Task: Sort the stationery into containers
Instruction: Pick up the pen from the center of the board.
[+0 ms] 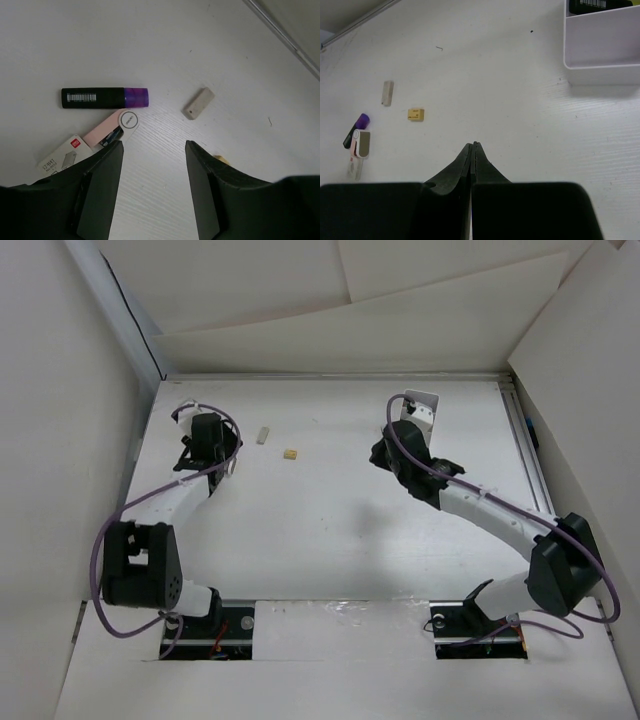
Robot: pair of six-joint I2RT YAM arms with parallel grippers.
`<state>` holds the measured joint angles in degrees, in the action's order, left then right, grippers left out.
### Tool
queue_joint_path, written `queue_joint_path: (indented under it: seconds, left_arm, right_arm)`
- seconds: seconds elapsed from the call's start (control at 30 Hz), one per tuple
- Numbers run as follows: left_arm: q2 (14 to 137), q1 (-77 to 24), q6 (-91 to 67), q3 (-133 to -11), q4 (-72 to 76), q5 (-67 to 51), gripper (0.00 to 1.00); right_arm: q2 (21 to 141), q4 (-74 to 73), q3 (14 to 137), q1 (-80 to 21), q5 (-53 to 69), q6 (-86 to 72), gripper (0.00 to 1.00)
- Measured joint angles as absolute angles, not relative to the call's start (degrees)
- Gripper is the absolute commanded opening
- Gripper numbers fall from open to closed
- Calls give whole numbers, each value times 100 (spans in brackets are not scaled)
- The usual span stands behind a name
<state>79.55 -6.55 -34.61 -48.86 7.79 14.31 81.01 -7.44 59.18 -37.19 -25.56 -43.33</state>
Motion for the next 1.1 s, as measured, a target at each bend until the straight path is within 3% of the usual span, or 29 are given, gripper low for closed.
queue_joint_path:
  seconds: [0.3,0.4,0.57,0.63,0.77,0.9,0.93,0.97,1.1]
  left_arm:
    - [9089,-180,-3474,-5483,285,1341,50]
    - [9485,-16,-3374,-5883,-10,1313,37]
    - [10221,154,-2976,-6877,-515,1264,32]
    - [10388,163,-2792,-7126,-703,1293,32]
    - [10602,158,-2390,-7529,-1142,1387,42]
    - [11076,161,-1944,-8112,-1520,1409,44]
    - [11179,161,-1841,-8184,-1573,1417,40]
    - [11238,161,-1756,-8197,-1619,1422,30]
    - [11242,161,-1372,-8036,-1737,1372,27]
  right_arm:
    - [8114,-670,5913,-3719,-2477,-4333,0]
    - [8114,-639,5913,-3717,-2469,-4333,0]
    - [8121,-596,5913,-3717,-2421,-4333,0]
    - [8141,-591,5913,-3717,-2410,-4333,0]
    - [8184,-593,5913,-3719,-2392,-4333,0]
    - [8191,-589,5913,-3717,-2392,-4333,0]
    - [8191,-591,5913,-3719,-2392,-4333,0]
    - [8191,-593,5913,-3719,-2392,-4333,0]
    - [8191,-591,5913,-3719,-2392,-4333,0]
